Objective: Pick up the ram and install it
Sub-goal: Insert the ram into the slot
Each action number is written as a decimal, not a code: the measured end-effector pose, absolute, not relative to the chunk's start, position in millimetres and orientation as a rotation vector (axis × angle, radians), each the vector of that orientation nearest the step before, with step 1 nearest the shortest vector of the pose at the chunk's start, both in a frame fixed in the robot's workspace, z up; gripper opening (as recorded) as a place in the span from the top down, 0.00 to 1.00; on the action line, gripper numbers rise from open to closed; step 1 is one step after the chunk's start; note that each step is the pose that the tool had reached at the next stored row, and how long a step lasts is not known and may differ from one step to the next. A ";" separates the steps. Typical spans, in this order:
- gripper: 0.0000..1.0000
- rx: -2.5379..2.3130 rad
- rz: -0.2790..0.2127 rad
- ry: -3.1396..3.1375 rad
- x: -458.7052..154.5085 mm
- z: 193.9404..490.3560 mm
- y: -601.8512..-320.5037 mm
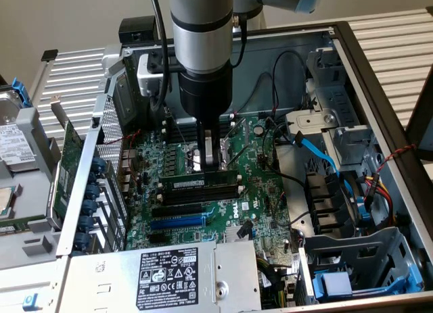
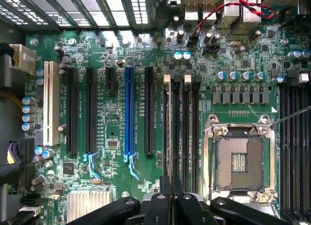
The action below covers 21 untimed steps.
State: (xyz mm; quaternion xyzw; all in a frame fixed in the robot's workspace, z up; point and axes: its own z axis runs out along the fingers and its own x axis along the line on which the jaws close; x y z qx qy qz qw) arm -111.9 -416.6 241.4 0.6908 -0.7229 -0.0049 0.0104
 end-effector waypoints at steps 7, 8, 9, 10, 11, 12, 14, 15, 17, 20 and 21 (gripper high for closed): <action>0.88 2.156 -0.015 -2.257 -112.7 240.3 -416.6; 0.88 2.156 -0.015 -2.257 -112.7 240.1 -416.6; 0.88 2.156 -0.015 -2.257 -112.7 239.9 -416.7; 0.88 2.156 -0.014 -2.257 -112.7 239.7 -416.7; 0.88 2.156 -0.014 -2.258 -113.0 239.7 -416.6; 0.88 2.157 -0.013 -2.258 -113.0 239.6 -416.7; 0.88 2.157 -0.012 -2.259 -113.3 239.5 -416.6; 0.88 2.157 -0.012 -2.259 -113.5 239.4 -416.6; 0.88 2.157 -0.011 -2.260 -113.6 239.4 -416.7; 0.88 2.157 -0.010 -2.261 -113.6 239.3 -416.7; 0.88 2.157 -0.009 -2.262 -113.7 239.2 -416.7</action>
